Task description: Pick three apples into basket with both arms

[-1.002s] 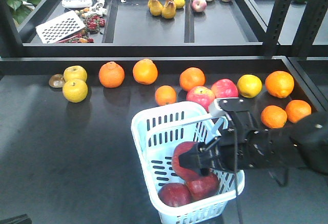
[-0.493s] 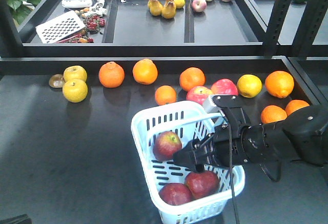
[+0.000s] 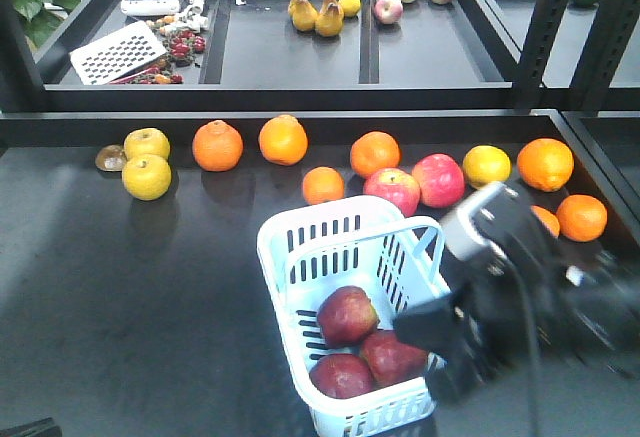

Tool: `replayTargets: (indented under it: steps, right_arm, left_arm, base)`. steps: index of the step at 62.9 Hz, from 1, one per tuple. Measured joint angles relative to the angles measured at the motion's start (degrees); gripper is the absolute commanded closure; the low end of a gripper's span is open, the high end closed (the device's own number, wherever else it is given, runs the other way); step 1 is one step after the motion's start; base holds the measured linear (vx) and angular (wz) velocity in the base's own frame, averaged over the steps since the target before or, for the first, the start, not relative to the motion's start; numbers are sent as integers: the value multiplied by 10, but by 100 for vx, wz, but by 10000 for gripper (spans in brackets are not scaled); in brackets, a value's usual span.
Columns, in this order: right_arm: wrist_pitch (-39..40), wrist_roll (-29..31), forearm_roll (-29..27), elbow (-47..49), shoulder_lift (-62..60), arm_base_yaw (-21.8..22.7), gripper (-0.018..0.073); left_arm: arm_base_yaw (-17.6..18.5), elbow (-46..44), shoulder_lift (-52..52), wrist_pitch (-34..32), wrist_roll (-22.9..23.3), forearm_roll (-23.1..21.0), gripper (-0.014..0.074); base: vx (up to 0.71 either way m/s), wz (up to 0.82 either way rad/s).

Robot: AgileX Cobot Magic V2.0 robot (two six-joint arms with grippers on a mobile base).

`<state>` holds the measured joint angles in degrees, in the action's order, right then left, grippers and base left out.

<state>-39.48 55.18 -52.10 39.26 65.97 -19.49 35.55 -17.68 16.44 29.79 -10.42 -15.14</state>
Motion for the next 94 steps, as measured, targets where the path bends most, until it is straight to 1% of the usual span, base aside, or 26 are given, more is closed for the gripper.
replayTargets:
  steps: [10, 21, 27, 35, 47, 94]
  right_arm:
    - [68, -8, 22, -98, -111, 0, 565]
    - [153, -14, 24, -199, -202, 0, 565]
    - [190, -22, 18, -230, -229, 0, 565]
    - [226, -24, 12, -244, -245, 0, 564]
    - [244, -24, 15, -245, -246, 0, 564]
    - [244, -24, 15, -245, -246, 0, 564]
  left_arm:
    - [0, 0, 0, 0, 0, 0, 603]
    - [0, 0, 0, 0, 0, 0, 603]
    - [0, 0, 0, 0, 0, 0, 603]
    - [0, 0, 0, 0, 0, 0, 603]
    - [0, 0, 0, 0, 0, 0, 603]
    - [0, 0, 0, 4, 0, 0, 603]
  base:
    - [0, 0]
    - [0, 0]
    - [0, 0]
    - [0, 0]
    - [0, 0]
    - [0, 0]
